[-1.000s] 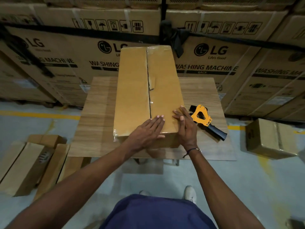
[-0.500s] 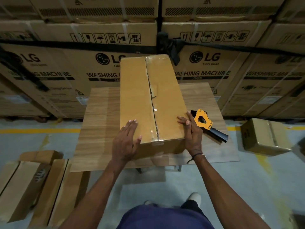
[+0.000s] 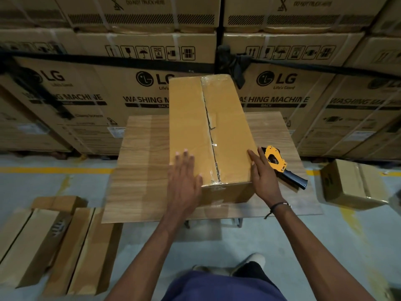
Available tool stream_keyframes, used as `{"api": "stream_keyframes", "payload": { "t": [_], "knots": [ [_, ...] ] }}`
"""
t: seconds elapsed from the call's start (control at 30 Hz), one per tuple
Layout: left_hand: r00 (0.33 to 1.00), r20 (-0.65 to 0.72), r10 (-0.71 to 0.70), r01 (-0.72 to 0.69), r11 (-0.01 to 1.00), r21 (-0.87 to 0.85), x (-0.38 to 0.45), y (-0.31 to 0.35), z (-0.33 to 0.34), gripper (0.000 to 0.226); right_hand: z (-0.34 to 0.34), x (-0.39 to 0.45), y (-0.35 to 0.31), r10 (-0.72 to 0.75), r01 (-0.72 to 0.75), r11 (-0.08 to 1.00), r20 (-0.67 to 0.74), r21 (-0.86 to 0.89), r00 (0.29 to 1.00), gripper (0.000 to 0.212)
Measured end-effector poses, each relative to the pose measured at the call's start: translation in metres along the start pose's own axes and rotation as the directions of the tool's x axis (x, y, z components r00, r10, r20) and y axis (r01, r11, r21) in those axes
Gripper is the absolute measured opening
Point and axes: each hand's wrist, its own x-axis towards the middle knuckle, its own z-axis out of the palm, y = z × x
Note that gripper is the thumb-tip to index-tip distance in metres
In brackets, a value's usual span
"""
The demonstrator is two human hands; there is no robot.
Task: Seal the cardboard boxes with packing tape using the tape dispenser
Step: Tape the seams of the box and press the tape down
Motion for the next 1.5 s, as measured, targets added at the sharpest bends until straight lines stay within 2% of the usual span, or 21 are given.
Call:
{"api": "stream_keyframes", "payload": {
  "t": [0.07, 0.13, 0.33, 0.47, 0.57, 0.67, 0.8, 0.93, 1.1, 1.17, 1.23, 1.33, 1.5],
  "knots": [
    [0.956, 0.189, 0.225, -0.229, 0.973, 0.001, -0.006, 0.022, 0.005, 0.074, 0.002, 0.001, -0.003, -0.007, 0.009, 0.995, 0.025, -0.096, 1.000, 0.053],
    [0.923, 0.286, 0.258, -0.277, 0.961, 0.025, -0.005, 0.040, 0.015, 0.080, 0.005, 0.000, -0.003, -0.022, 0.025, 0.991, 0.021, -0.132, 1.000, 0.051],
    [0.952, 0.285, 0.110, -0.129, 0.990, 0.050, 0.068, 0.043, 0.020, 0.087, 0.003, -0.003, -0.004, -0.043, 0.046, 0.987, 0.020, -0.154, 0.999, 0.048],
    [0.951, 0.298, 0.082, -0.118, 0.988, 0.104, 0.119, 0.040, 0.025, 0.086, -0.002, -0.001, -0.002, -0.052, 0.064, 0.975, 0.060, -0.211, 0.997, 0.050],
    [0.969, 0.239, 0.067, -0.083, 0.995, 0.058, 0.135, 0.036, 0.024, 0.083, -0.006, 0.016, -0.001, -0.030, 0.047, 0.992, 0.147, -0.114, 0.989, 0.060],
    [0.987, 0.129, -0.095, 0.091, 0.995, 0.040, 0.152, 0.015, 0.019, 0.086, -0.012, 0.057, -0.014, 0.027, -0.027, 1.000, 0.181, 0.000, 0.983, 0.072],
    [0.954, 0.057, -0.294, 0.295, 0.956, -0.004, 0.173, -0.025, 0.006, 0.090, -0.020, 0.121, -0.040, 0.070, -0.114, 0.984, 0.288, 0.140, 0.955, 0.058],
    [0.905, 0.107, -0.412, 0.426, 0.876, -0.228, 0.184, -0.042, -0.006, 0.093, -0.003, 0.186, -0.029, 0.186, -0.273, 0.937, 0.349, 0.218, 0.918, 0.054],
    [0.891, 0.093, -0.444, 0.443, 0.809, -0.385, 0.189, -0.049, -0.007, 0.095, 0.017, 0.215, -0.015, 0.250, -0.407, 0.830, 0.398, 0.381, 0.883, 0.055],
    [0.867, 0.130, -0.481, 0.478, 0.729, -0.491, 0.191, -0.053, -0.009, 0.091, 0.015, 0.213, -0.019, 0.259, -0.433, 0.801, 0.413, 0.413, 0.873, 0.055],
    [0.843, 0.212, -0.495, 0.506, 0.595, -0.624, 0.193, -0.057, -0.013, 0.080, 0.014, 0.214, -0.021, 0.251, -0.443, 0.784, 0.432, 0.435, 0.867, 0.054],
    [0.826, 0.338, -0.451, 0.534, 0.435, -0.725, 0.192, -0.067, -0.014, 0.068, 0.015, 0.215, -0.019, 0.244, -0.452, 0.760, 0.438, 0.467, 0.865, 0.053],
    [0.829, 0.375, -0.414, 0.547, 0.464, -0.697, 0.185, -0.066, -0.022, 0.060, 0.008, 0.207, -0.022, 0.206, -0.407, 0.789, 0.425, 0.460, 0.881, 0.050]
  ]
}}
